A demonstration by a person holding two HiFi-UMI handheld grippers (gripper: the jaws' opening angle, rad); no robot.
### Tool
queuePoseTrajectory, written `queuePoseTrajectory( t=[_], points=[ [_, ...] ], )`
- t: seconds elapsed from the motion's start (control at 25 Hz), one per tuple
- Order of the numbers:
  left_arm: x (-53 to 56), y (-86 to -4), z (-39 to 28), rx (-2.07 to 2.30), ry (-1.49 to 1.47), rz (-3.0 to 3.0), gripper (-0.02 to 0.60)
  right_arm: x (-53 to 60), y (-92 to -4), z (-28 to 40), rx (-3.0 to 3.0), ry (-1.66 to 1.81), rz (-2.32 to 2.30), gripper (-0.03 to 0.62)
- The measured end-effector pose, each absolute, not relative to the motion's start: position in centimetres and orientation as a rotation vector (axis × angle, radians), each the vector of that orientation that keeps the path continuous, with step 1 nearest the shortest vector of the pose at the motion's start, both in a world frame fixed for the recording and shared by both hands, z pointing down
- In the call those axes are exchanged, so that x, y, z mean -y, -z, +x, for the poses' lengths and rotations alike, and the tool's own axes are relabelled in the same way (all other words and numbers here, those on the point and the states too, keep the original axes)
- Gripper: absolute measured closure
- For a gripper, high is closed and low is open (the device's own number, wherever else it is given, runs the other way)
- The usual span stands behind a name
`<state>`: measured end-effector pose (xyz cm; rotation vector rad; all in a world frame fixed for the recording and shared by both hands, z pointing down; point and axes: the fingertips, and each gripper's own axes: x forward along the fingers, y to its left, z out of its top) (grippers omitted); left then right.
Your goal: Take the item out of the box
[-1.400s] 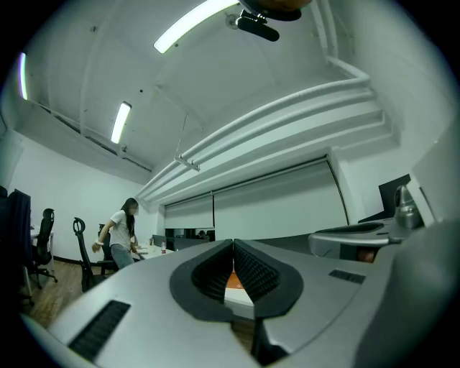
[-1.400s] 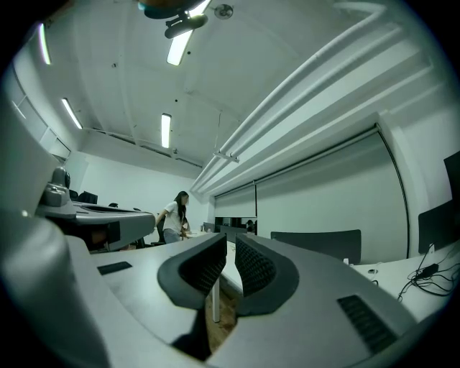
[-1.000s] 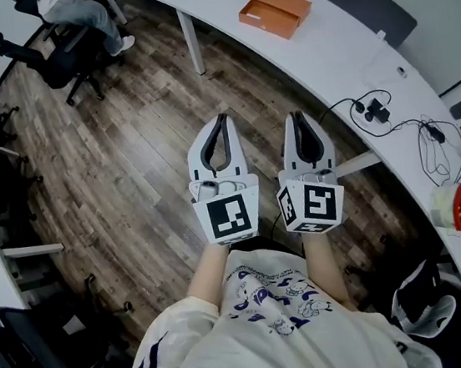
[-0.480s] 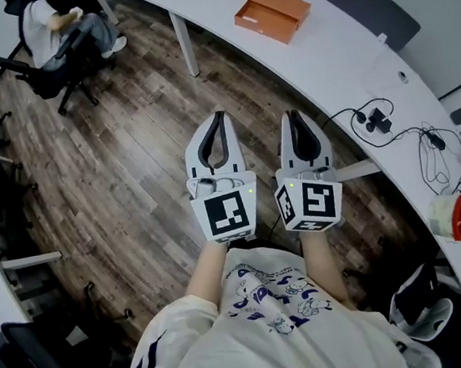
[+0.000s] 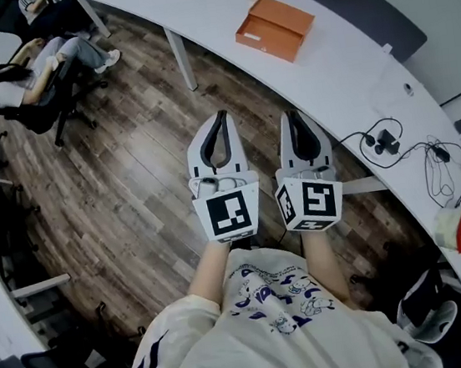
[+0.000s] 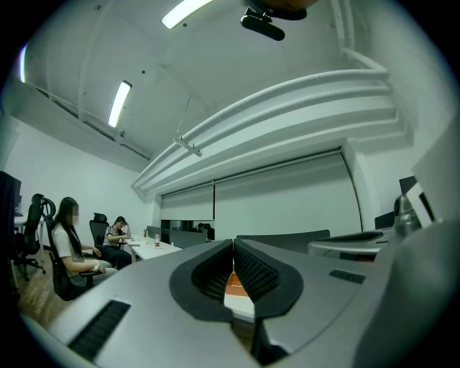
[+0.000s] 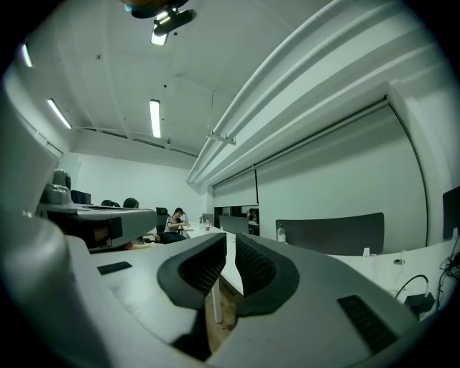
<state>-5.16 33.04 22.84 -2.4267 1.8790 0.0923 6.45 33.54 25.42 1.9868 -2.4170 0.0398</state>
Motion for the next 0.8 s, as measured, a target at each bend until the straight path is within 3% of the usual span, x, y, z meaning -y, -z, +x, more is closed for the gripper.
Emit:
queuePoseTrajectory(
  t=[0.8],
  points=[
    [-18.0,-23.1,-7.8,-1.799,-0.13,-2.52,0.563,-19.3,-25.9,3.5,2.323,-0.03,2.041,0.536]
  ],
)
